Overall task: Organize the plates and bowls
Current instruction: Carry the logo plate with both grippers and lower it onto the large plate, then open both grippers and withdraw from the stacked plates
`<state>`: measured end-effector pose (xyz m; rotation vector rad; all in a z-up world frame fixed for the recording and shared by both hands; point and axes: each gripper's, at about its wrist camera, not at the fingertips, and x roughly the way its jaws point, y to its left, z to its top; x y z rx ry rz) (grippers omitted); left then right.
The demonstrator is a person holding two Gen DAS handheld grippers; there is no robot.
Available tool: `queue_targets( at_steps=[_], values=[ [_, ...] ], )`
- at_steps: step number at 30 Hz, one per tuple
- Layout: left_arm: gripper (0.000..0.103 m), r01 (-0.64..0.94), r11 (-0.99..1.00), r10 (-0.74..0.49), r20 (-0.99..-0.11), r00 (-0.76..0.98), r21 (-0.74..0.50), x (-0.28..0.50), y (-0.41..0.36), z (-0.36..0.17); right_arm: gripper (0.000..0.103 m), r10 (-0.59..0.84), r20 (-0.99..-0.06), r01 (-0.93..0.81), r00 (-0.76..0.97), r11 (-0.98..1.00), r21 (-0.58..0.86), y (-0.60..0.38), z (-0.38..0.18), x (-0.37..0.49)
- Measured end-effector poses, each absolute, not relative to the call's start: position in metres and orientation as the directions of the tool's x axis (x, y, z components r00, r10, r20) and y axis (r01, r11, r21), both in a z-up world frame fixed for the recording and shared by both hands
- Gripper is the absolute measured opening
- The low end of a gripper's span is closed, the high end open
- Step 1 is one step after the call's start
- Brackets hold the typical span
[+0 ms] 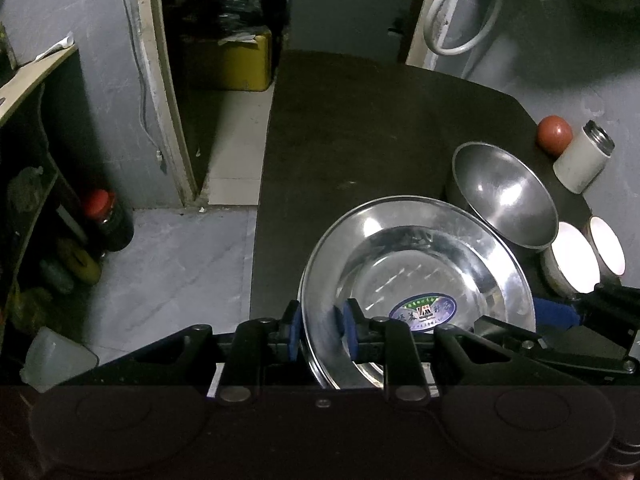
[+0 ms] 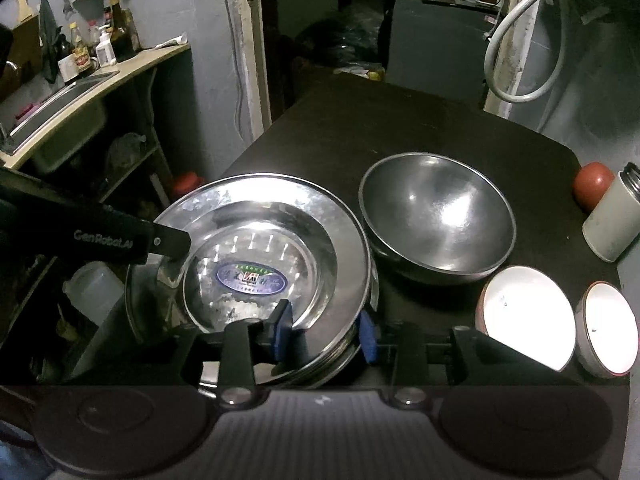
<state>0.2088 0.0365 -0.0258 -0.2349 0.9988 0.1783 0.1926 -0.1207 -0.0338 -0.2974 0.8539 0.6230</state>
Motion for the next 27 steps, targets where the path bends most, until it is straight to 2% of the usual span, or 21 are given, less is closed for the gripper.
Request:
queue_targets(
  at_steps=[27],
  values=[
    [0.026,-0.205,0.977,0.05,-0.864,0.501,-0.063,0.2122,0.031,-0.0284,0.051,0.366,-0.797,-0.631,0.481,0.776,-0.025,-0.119,-0.0334,0.1931]
  ],
)
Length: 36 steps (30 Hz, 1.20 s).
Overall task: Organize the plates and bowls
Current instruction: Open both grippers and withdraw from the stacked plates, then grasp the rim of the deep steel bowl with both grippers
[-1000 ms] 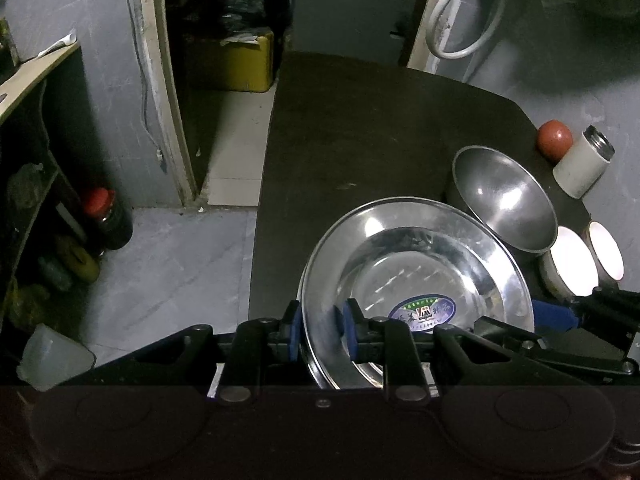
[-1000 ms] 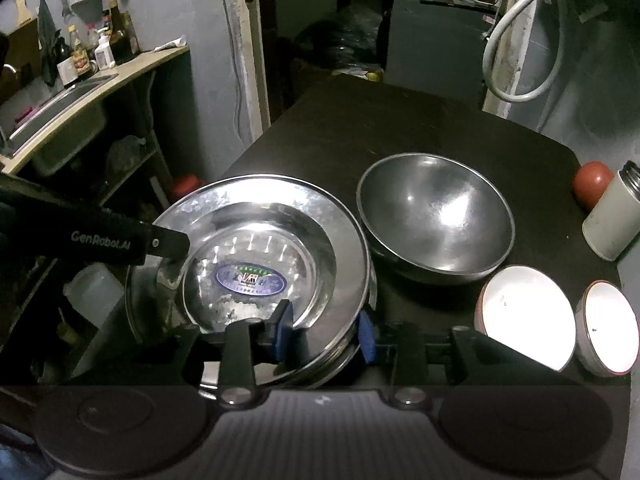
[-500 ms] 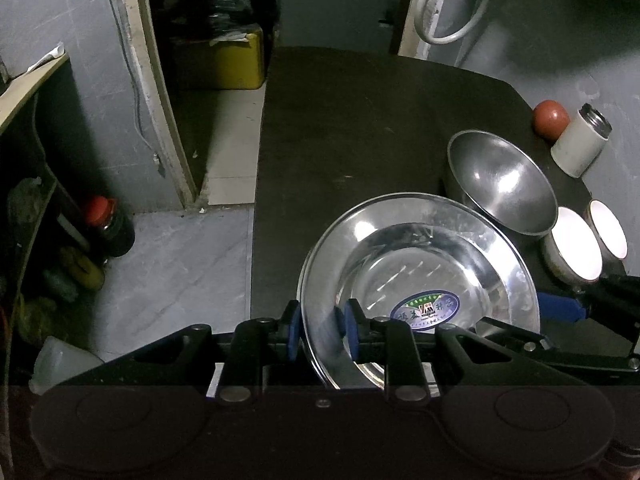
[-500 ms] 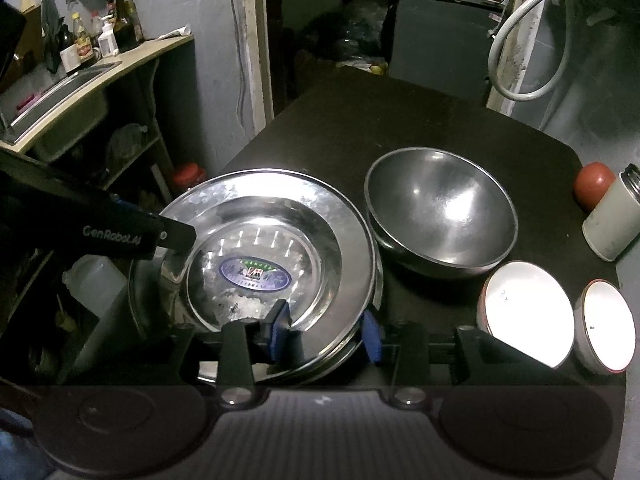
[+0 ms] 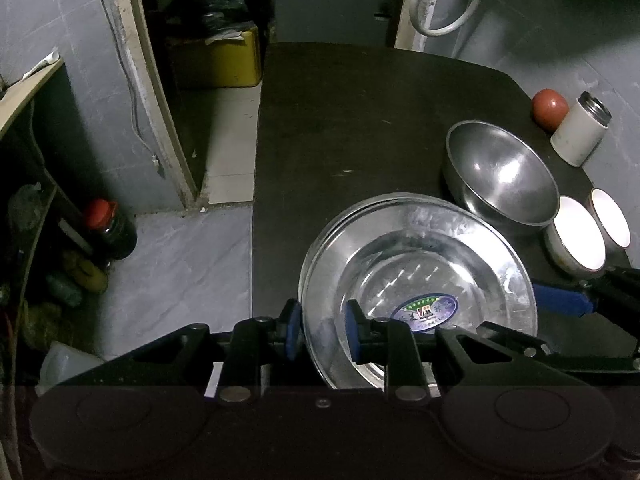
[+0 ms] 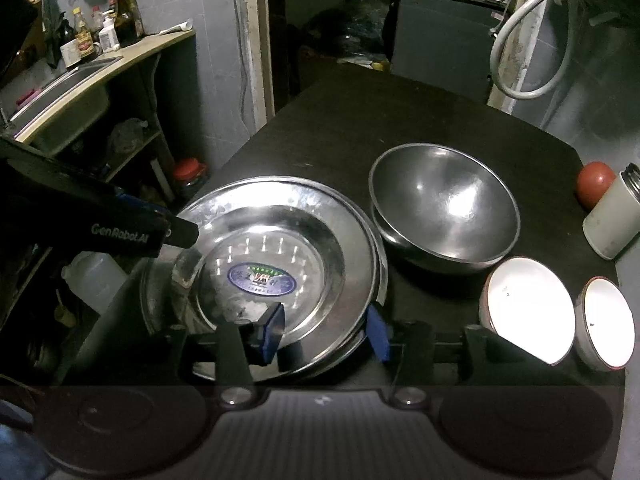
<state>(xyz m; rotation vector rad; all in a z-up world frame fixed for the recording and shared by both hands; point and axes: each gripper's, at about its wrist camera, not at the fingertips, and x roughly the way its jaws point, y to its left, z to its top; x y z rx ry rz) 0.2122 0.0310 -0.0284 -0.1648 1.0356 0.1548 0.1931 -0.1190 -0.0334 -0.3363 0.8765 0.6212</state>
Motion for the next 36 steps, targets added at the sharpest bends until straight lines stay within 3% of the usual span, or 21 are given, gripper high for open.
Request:
queue_targets(
  at_steps=[6,9,11,17,27,36],
  values=[
    [0.032,-0.206,0.976,0.05,-0.861,0.506,-0.065,0.212,0.033,-0.027,0.053,0.366,-0.796,-0.616,0.482,0.787,-0.011,-0.124,-0.036,0.193],
    [0.05,-0.215,0.975,0.059,-0.855,0.514,-0.061,0.213,0.035,-0.025,0.065,0.36,-0.794,-0.592,0.489,0.806,0.0,-0.13,-0.038,0.195],
    [0.073,-0.222,0.974,0.075,-0.845,0.529,-0.052,0.214,0.036,-0.021,0.082,0.36,-0.789,-0.571,0.497,0.821,0.015,-0.135,-0.037,0.193],
    [0.102,-0.233,0.972,0.117,-0.807,0.579,-0.026,0.221,0.037,-0.012,0.098,0.367,-0.77,-0.476,0.523,0.874,0.094,-0.16,-0.04,0.198],
    [0.102,-0.111,0.994,0.057,-0.758,0.65,-0.02,0.274,0.033,-0.001,0.102,0.444,-0.688,-0.29,0.574,0.896,0.337,-0.201,-0.041,0.208],
    [0.102,0.148,0.988,-0.056,-0.773,0.632,0.05,0.346,0.002,-0.007,0.1,0.432,-0.657,-0.102,0.618,0.872,0.478,-0.21,-0.047,0.225]
  ],
)
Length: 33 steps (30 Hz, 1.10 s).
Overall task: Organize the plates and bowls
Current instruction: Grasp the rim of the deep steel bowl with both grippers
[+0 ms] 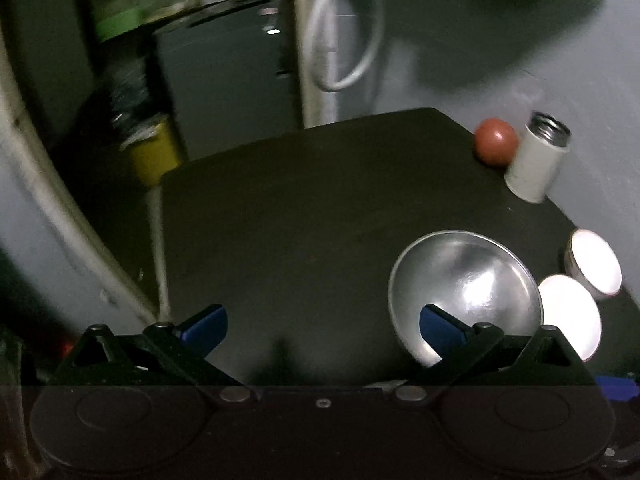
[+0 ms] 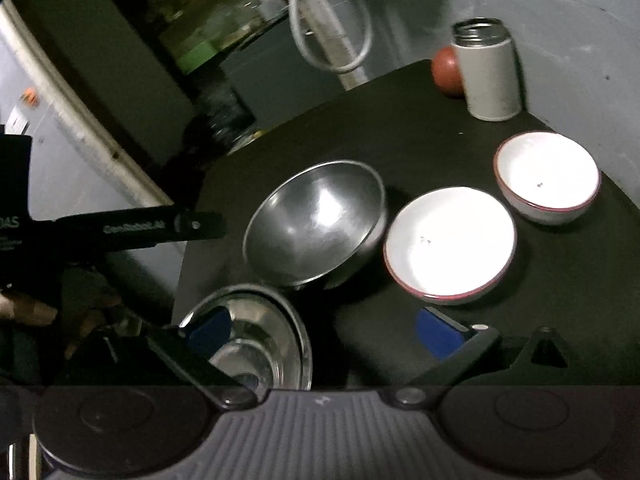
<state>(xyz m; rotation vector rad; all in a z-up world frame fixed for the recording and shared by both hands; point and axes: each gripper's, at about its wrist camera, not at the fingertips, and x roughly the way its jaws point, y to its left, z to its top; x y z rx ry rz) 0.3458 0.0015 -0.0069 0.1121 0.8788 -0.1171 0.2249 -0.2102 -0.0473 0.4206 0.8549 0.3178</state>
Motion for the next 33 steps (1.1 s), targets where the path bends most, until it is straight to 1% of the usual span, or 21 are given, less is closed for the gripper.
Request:
queue_targets(
  at_steps=[5,12,14,16,18,21,23,24,25,26,27,29,30,32,33],
  values=[
    [0.102,0.282,0.951,-0.081,-0.775,0.627,0.129,0.367,-0.016,-0.014,0.099,0.411,-0.655,-0.025,0.634,0.858,0.514,-0.209,-0.052,0.226],
    [0.102,0.382,0.915,-0.134,-0.798,0.588,0.128,0.385,-0.016,-0.024,0.098,0.371,-0.664,0.046,0.65,0.852,0.521,-0.208,-0.058,0.218],
    [0.102,0.402,0.908,-0.15,-0.808,0.57,0.115,0.387,-0.015,-0.027,0.091,0.356,-0.665,0.081,0.657,0.843,0.532,-0.208,-0.06,0.218],
    [0.102,0.412,0.906,-0.169,-0.815,0.555,0.093,0.389,-0.013,-0.029,0.085,0.344,-0.663,0.109,0.665,0.834,0.541,-0.208,-0.062,0.219],
    [0.1,0.421,0.905,-0.192,-0.816,0.545,0.068,0.392,-0.012,-0.03,0.082,0.335,-0.655,0.132,0.677,0.82,0.557,-0.208,-0.063,0.221],
    [0.091,0.429,0.903,-0.216,-0.823,0.526,0.037,0.394,-0.012,-0.032,0.073,0.33,-0.646,0.157,0.688,0.802,0.576,-0.205,-0.065,0.227],
    [0.082,0.429,0.903,-0.231,-0.828,0.511,0.013,0.396,-0.013,-0.034,0.06,0.334,-0.645,0.173,0.687,0.787,0.592,-0.204,-0.068,0.233],
    [0.08,0.427,0.904,-0.238,-0.83,0.504,0.0,0.397,-0.012,-0.035,0.06,0.335,-0.645,0.182,0.687,0.78,0.599,-0.203,-0.069,0.235],
    [0.075,0.424,0.905,-0.249,-0.832,0.496,-0.018,0.397,-0.012,-0.037,0.057,0.339,-0.642,0.185,0.688,0.773,0.607,-0.203,-0.07,0.237],
    [0.071,0.421,0.906,-0.259,-0.834,0.488,-0.035,0.397,-0.01,-0.037,0.053,0.343,-0.639,0.185,0.688,0.769,0.612,-0.202,-0.071,0.239],
    [0.068,0.416,0.908,-0.267,-0.835,0.481,-0.051,0.398,-0.009,-0.038,0.051,0.342,-0.64,0.184,0.687,0.771,0.61,-0.201,-0.072,0.242],
    [0.046,0.401,0.913,-0.277,-0.84,0.466,-0.079,0.4,-0.008,-0.042,0.044,0.344,-0.64,0.182,0.688,0.772,0.61,-0.201,-0.072,0.246],
    [0.041,0.392,0.915,-0.282,-0.848,0.449,-0.097,0.402,-0.007,-0.045,0.042,0.348,-0.638,0.182,0.687,0.768,0.614,-0.201,-0.073,0.248],
    [0.034,0.37,0.917,-0.31,-0.85,0.425,-0.149,0.404,-0.004,-0.049,0.037,0.351,-0.639,0.189,0.685,0.761,0.621,-0.203,-0.075,0.252],
    [0.031,0.364,0.916,-0.324,-0.849,0.418,-0.17,0.404,-0.003,-0.05,0.037,0.356,-0.638,0.193,0.683,0.755,0.627,-0.204,-0.076,0.254]
  ],
)
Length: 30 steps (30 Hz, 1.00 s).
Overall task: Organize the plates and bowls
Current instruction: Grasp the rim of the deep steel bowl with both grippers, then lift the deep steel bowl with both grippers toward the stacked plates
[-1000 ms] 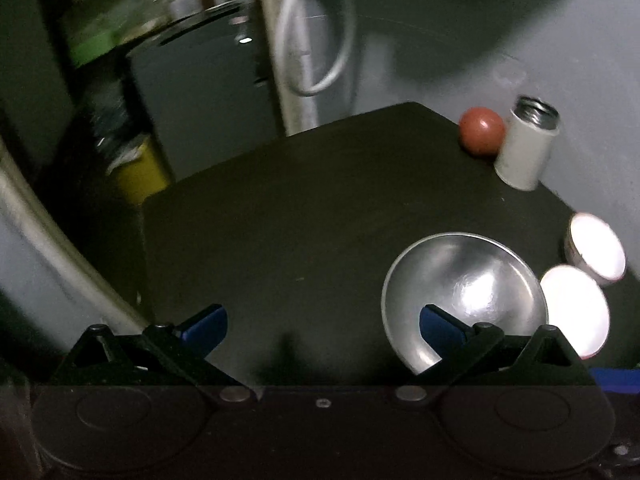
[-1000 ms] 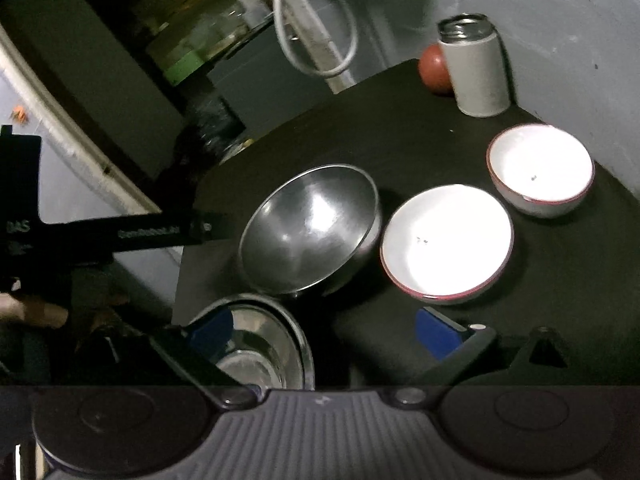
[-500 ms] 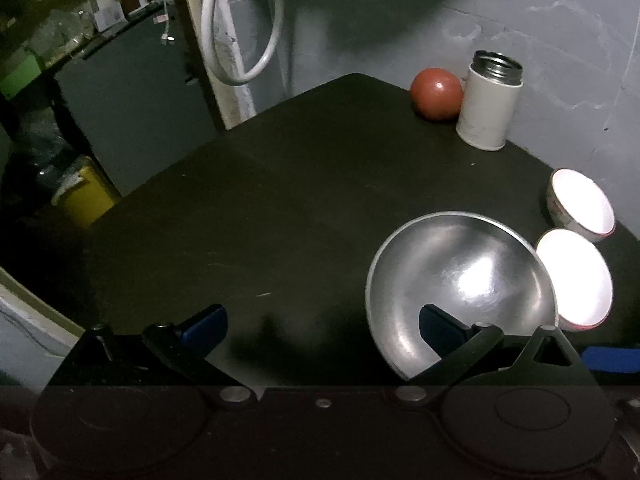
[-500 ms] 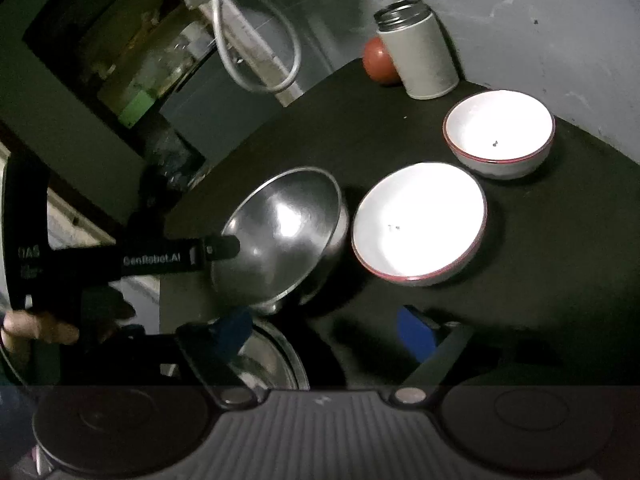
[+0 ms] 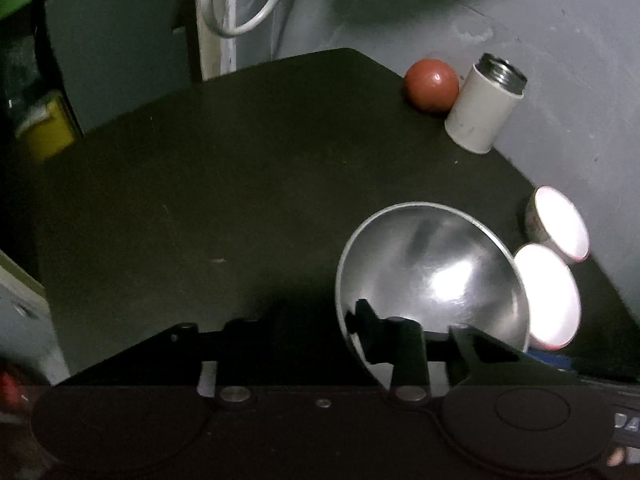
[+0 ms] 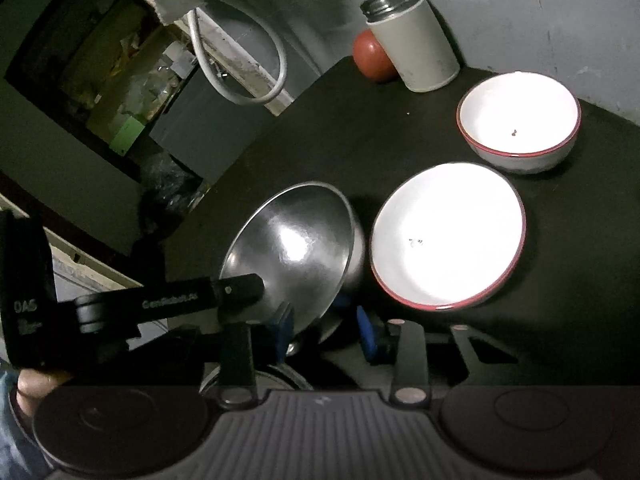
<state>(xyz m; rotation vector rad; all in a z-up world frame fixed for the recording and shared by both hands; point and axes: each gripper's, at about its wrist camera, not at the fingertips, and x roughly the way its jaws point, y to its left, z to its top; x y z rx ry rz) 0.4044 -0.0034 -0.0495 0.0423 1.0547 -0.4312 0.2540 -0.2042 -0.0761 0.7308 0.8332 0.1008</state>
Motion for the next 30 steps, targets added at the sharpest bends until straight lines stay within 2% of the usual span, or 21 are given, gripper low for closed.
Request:
queue_targets(
  at_steps=[2,4,9,14,21,25,30],
  values=[
    [0.019,0.362,0.912,-0.344,-0.844,0.411,-0.194,0.404,-0.004,-0.05,0.034,0.36,-0.637,0.202,0.682,0.744,0.637,-0.207,-0.079,0.257],
    [0.012,0.366,0.909,-0.351,-0.841,0.412,-0.2,0.401,-0.007,-0.05,0.033,0.362,-0.638,0.202,0.68,0.744,0.637,-0.208,-0.079,0.26],
    [0.012,0.351,0.917,-0.342,-0.824,0.451,-0.189,0.39,-0.007,-0.042,0.031,0.365,-0.639,0.16,0.677,0.774,0.612,-0.208,-0.074,0.263],
    [0.012,0.341,0.923,-0.342,-0.79,0.509,-0.179,0.374,-0.001,-0.02,0.031,0.392,-0.603,0.074,0.695,0.795,0.602,-0.209,-0.058,0.26],
    [0.013,0.365,0.905,-0.4,-0.728,0.556,-0.219,0.334,-0.006,0.012,0.031,0.439,-0.562,-0.06,0.701,0.822,0.567,-0.229,-0.032,0.23],
    [0.014,0.391,0.884,-0.442,-0.728,0.524,-0.255,0.306,-0.019,0.014,0.031,0.461,-0.58,-0.103,0.671,0.833,0.543,-0.25,-0.025,0.206],
    [0.016,0.429,0.858,-0.473,-0.76,0.445,-0.283,0.271,-0.045,0.005,0.031,0.462,-0.648,-0.125,0.606,0.859,0.496,-0.273,-0.024,0.171]
  ],
)
